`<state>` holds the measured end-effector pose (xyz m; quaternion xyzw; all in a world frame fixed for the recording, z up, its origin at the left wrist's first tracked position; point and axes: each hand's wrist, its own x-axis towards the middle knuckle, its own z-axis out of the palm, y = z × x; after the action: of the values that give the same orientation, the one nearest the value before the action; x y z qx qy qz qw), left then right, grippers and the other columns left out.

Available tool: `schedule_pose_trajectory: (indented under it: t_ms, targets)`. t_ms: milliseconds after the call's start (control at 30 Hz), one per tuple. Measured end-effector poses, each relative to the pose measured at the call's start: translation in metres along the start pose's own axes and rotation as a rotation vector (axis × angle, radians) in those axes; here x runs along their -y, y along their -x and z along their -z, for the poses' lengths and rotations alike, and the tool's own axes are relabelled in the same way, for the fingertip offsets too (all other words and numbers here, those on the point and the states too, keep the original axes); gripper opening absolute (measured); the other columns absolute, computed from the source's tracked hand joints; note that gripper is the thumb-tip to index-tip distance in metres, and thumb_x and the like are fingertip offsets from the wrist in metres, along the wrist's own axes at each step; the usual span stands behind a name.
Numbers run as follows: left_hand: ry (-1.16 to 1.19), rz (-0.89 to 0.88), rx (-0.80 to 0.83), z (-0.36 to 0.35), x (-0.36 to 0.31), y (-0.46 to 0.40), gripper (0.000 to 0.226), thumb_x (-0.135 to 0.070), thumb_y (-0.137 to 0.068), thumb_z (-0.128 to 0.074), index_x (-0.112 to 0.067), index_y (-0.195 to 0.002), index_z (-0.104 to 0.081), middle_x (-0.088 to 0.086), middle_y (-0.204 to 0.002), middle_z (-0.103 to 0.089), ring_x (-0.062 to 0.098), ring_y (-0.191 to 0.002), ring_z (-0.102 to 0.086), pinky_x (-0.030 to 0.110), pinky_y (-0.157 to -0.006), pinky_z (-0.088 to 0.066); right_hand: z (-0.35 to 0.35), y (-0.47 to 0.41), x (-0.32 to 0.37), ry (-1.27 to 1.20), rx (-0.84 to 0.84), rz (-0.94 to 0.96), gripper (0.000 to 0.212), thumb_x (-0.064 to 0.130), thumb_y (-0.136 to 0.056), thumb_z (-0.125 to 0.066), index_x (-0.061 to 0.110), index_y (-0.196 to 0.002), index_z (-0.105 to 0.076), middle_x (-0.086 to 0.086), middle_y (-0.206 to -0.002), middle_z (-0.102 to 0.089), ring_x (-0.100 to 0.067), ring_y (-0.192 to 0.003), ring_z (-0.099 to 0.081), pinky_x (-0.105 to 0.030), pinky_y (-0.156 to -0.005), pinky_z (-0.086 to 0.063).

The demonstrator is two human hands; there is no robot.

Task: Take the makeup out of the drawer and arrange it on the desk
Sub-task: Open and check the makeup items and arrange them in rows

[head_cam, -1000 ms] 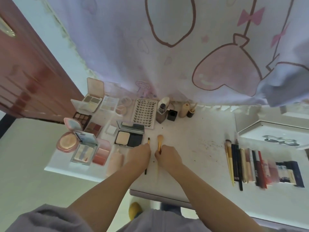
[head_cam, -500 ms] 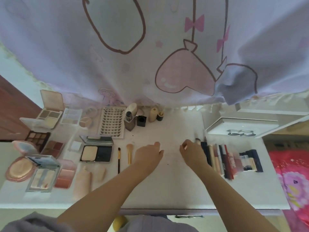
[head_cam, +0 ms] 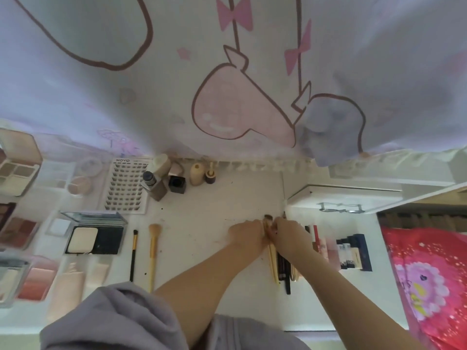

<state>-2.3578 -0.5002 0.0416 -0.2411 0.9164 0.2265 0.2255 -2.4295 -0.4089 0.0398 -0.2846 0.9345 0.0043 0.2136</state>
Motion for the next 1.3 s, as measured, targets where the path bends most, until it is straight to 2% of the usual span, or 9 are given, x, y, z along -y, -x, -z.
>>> schedule_pose_trajectory:
  t_ms: [200, 333, 500, 600, 767, 900, 967, 1100, 1300]
  targets:
    - [0.086, 0.075, 0.031, -0.006, 0.004, 0.006, 0.029, -0.03, -0.096, -0.036, -0.013, -0.108, -0.056, 0.004, -0.105, -0.066, 0.023, -0.094, -0.064, 0.028, -0.066, -0.038, -0.005, -0.005, 0.015, -0.058, 0.108, -0.065, 0.041, 0.046, -0.097, -0.038, 0.011, -0.091, -0.06, -0.008, -0.088, -0.068, -0.026, -0.084, -0.065, -0.033, -0.069, -0.052]
    - [0.123, 0.076, 0.024, -0.012, 0.016, 0.017, 0.035, -0.022, -0.096, -0.035, -0.015, -0.129, -0.044, 0.006, -0.11, -0.065, 0.026, -0.099, -0.063, 0.03, -0.072, -0.041, -0.009, 0.001, 0.034, -0.184, 0.15, -0.108, 0.055, 0.055, -0.094, -0.036, 0.009, -0.071, -0.055, -0.003, -0.063, -0.056, -0.022, -0.066, -0.057, -0.029, -0.069, -0.045]
    - [0.209, 0.115, 0.007, -0.014, 0.036, 0.03, 0.029, -0.023, -0.097, -0.033, -0.014, -0.119, -0.05, 0.005, -0.11, -0.065, 0.024, -0.097, -0.063, 0.03, -0.072, -0.043, -0.006, 0.013, 0.05, -0.344, 0.143, -0.112, 0.055, 0.046, -0.094, -0.045, 0.01, -0.052, -0.044, 0.0, -0.045, -0.042, -0.015, -0.043, -0.042, -0.027, -0.051, -0.037]
    - [0.242, 0.118, -0.005, -0.014, 0.043, 0.031, 0.033, -0.028, -0.1, -0.029, -0.015, -0.124, -0.048, 0.006, -0.117, -0.062, 0.025, -0.104, -0.06, 0.03, -0.078, -0.043, 0.007, 0.017, 0.036, -0.367, 0.102, -0.168, 0.048, 0.037, -0.096, -0.046, 0.007, -0.058, -0.049, -0.001, -0.047, -0.04, -0.013, -0.043, -0.039, -0.023, -0.048, -0.034]
    - [0.119, 0.094, -0.002, -0.017, 0.032, 0.027, 0.047, -0.045, -0.099, -0.029, -0.01, -0.125, -0.045, 0.008, -0.119, -0.06, 0.027, -0.107, -0.059, 0.033, -0.085, -0.045, 0.019, 0.026, 0.013, -0.411, 0.117, -0.252, 0.044, 0.027, -0.094, -0.049, 0.012, -0.053, -0.042, 0.0, -0.047, -0.036, -0.012, -0.042, -0.033, -0.02, -0.047, -0.03]
    - [-0.106, 0.072, 0.089, 0.0, 0.018, 0.011, 0.037, -0.012, -0.094, -0.049, -0.005, -0.129, -0.044, 0.01, -0.128, -0.054, 0.029, -0.115, -0.056, 0.039, -0.094, -0.047, 0.023, 0.031, 0.002, -0.435, 0.083, -0.256, 0.045, 0.025, -0.092, -0.051, 0.013, -0.052, -0.036, 0.0, -0.047, -0.03, -0.012, -0.041, -0.027, -0.02, -0.046, -0.026]
    - [-0.135, 0.078, 0.09, 0.005, 0.014, 0.006, 0.038, -0.002, -0.088, -0.053, -0.004, -0.125, -0.047, 0.01, -0.125, -0.057, 0.028, -0.112, -0.058, 0.037, -0.093, -0.049, 0.025, 0.03, -0.003, -0.436, 0.069, -0.253, 0.046, 0.026, -0.092, -0.052, 0.013, -0.051, -0.035, 0.0, -0.048, -0.029, -0.012, -0.042, -0.027, -0.022, -0.046, -0.026]
    - [-0.192, 0.062, 0.064, 0.01, 0.025, 0.01, 0.032, -0.002, -0.088, -0.054, -0.008, -0.119, -0.055, 0.006, -0.122, -0.06, 0.025, -0.112, -0.059, 0.032, -0.091, -0.047, 0.02, 0.022, 0.009, -0.413, 0.087, -0.192, 0.05, 0.036, -0.095, -0.048, 0.013, -0.051, -0.041, 0.001, -0.046, -0.036, -0.012, -0.041, -0.033, -0.021, -0.049, -0.031]
    - [-0.116, 0.174, -0.04, 0.0, 0.116, 0.055, 0.023, -0.009, -0.096, -0.039, -0.012, -0.116, -0.052, 0.005, -0.111, -0.062, 0.023, -0.098, -0.062, 0.029, -0.07, -0.041, -0.005, 0.02, 0.105, -0.403, 0.157, 0.004, 0.045, 0.044, -0.099, -0.035, 0.014, -0.069, -0.049, 0.004, -0.058, -0.051, -0.011, -0.051, -0.047, -0.022, -0.048, -0.033]
